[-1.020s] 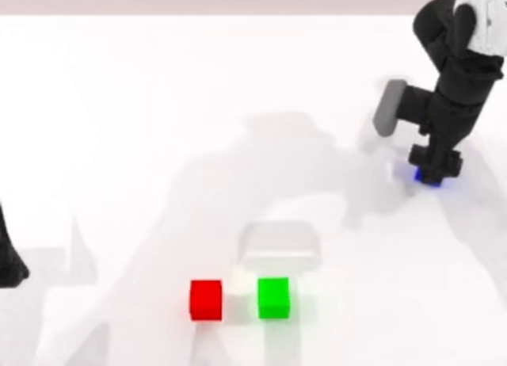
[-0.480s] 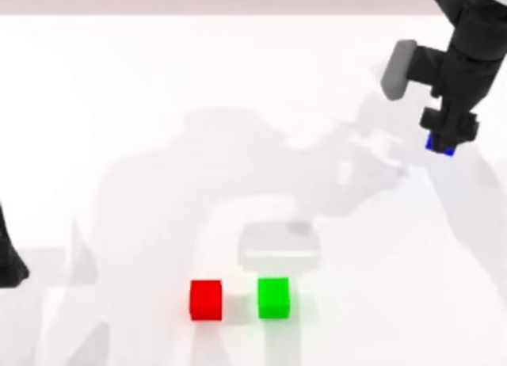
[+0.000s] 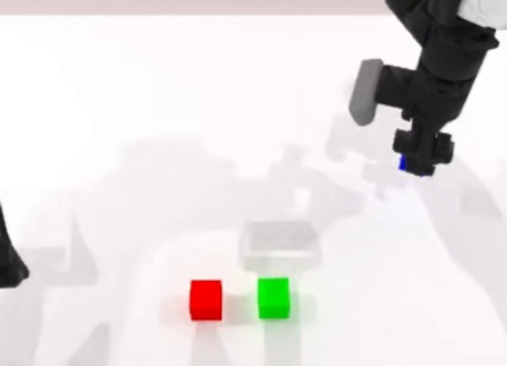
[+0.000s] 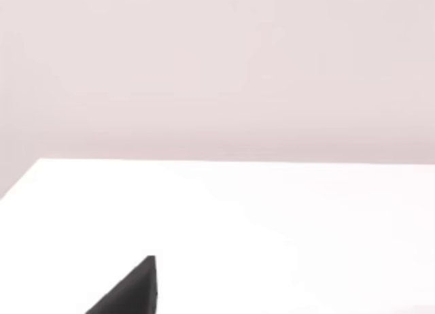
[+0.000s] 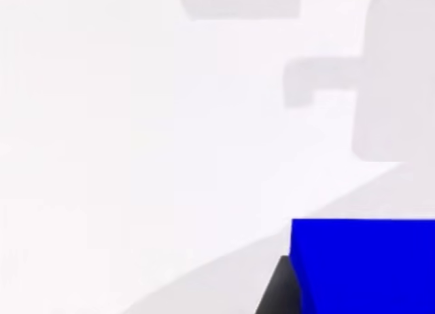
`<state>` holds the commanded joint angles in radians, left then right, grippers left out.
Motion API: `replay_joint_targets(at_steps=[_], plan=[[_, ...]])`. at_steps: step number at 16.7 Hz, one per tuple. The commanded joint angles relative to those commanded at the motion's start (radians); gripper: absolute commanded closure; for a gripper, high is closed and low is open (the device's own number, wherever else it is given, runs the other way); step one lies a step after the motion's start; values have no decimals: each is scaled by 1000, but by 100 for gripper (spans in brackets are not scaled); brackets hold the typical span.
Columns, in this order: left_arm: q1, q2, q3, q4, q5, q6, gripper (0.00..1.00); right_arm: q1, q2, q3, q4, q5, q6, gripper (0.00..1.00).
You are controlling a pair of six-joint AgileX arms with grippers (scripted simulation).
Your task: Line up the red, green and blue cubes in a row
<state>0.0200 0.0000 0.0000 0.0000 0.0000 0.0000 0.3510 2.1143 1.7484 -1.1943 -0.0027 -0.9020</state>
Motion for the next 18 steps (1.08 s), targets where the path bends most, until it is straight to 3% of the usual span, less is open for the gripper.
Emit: replay_joint_targets(at_steps=[9,18], plan=[[0,0,0,0,0,0,0,370,-330,-424,84,-4,66,100],[0,0,0,0,0,0,0,386,-326,-492,159,-4,73,100]])
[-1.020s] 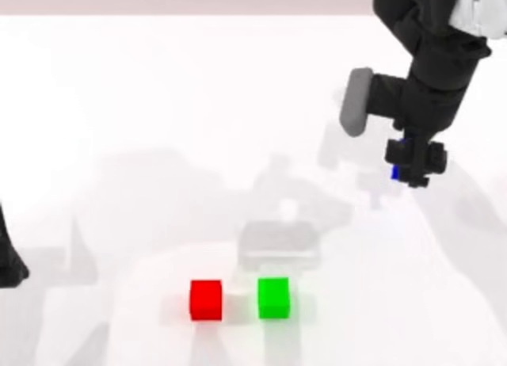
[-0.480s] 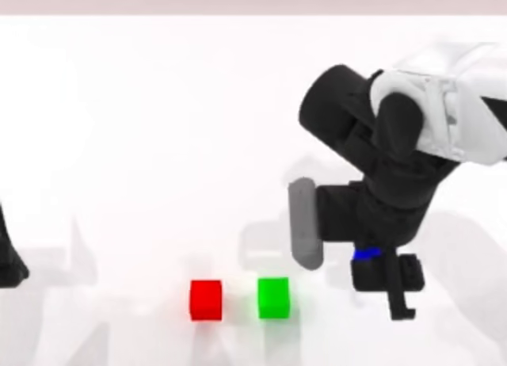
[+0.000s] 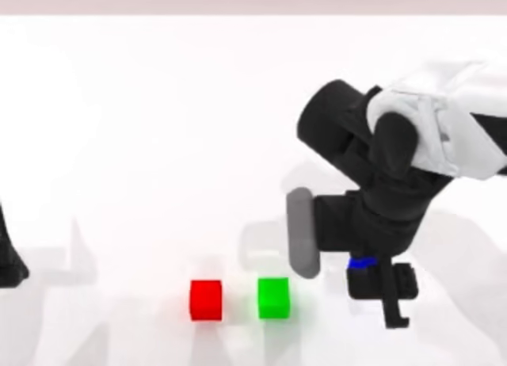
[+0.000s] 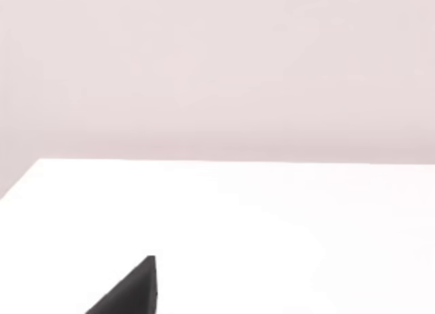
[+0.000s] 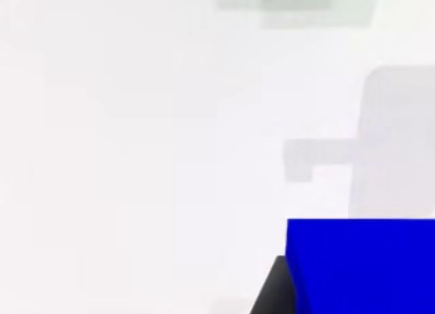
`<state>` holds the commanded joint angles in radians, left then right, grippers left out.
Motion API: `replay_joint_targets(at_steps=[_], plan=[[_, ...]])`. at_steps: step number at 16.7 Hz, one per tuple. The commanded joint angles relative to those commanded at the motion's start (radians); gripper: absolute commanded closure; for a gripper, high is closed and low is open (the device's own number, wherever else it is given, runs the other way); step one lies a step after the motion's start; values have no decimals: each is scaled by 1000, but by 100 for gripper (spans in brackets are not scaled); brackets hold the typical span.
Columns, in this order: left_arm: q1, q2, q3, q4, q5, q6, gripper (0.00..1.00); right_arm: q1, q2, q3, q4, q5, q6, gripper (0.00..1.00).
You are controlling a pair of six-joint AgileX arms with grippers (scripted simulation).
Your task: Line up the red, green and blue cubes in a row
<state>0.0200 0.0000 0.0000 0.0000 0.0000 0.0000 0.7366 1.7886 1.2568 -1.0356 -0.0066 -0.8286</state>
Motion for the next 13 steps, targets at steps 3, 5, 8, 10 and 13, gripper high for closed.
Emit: replay_joint_targets(at_steps=[3,5,8,10,13], plan=[[0,0,0,0,0,0,0,3,37,-77,120,-1,0,100],[0,0,0,0,0,0,0,5,58,-119,182,0,-1,100],[0,0,0,0,0,0,0,6,66,-135,202,0,-2,100],[0,0,0,0,0,0,0,6,66,-135,202,0,-2,100],[0,0,0,0,0,0,0,6,66,-135,202,0,-2,77]])
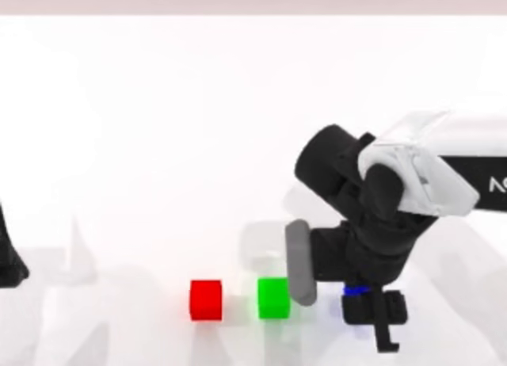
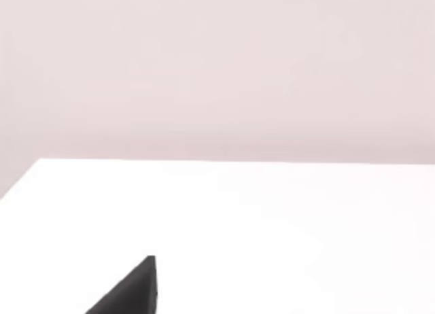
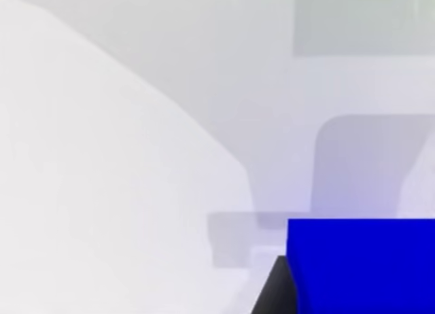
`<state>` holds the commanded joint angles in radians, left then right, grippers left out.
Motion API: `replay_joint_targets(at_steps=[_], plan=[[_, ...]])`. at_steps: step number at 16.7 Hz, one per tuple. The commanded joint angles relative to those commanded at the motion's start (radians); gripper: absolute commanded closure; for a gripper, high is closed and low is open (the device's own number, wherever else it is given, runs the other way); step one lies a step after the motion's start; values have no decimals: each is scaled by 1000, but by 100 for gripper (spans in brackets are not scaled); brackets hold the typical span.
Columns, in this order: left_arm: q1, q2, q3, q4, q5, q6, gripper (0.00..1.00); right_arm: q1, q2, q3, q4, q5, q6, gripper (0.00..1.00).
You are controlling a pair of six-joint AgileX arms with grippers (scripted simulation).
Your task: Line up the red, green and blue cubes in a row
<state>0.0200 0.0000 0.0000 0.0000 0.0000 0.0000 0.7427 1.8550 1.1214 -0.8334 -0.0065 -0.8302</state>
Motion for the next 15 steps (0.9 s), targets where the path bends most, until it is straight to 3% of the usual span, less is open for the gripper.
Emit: replay_joint_targets(at_steps=[10,15], plan=[[0,0,0,0,0,0,0,0,0,0,0,0,0,2],[0,0,0,0,0,0,0,0,0,0,0,0,0,0]])
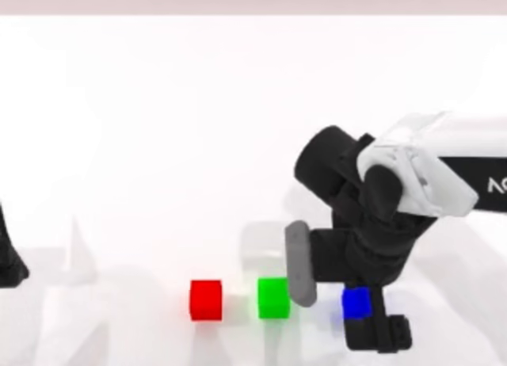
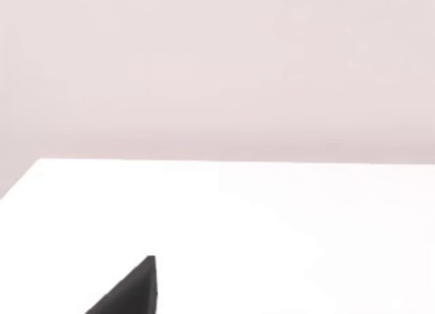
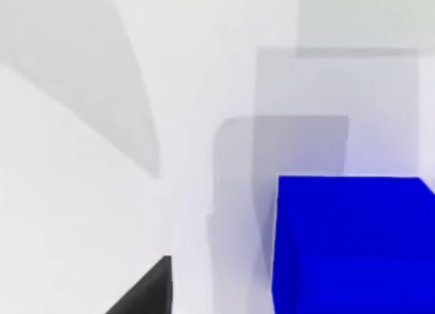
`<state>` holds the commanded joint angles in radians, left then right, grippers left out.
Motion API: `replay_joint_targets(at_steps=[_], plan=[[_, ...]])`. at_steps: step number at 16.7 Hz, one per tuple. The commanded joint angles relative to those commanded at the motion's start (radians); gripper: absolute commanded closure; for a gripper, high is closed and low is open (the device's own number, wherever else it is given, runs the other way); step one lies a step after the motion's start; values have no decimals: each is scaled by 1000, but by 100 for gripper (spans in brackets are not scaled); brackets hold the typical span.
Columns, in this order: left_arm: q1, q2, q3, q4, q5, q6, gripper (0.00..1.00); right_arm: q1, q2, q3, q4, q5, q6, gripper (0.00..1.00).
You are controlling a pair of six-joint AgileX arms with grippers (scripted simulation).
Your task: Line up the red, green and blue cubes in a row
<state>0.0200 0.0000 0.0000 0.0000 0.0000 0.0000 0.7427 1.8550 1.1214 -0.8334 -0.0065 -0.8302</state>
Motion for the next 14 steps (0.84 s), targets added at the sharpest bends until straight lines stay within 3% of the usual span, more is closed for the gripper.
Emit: replay_joint_targets(at_steps=[6,14], plan=[[0,0,0,0,0,0,0,1,-6,16,-18,0,-2,0],[0,0,0,0,0,0,0,5,-95,176,-271,0,-5,0]])
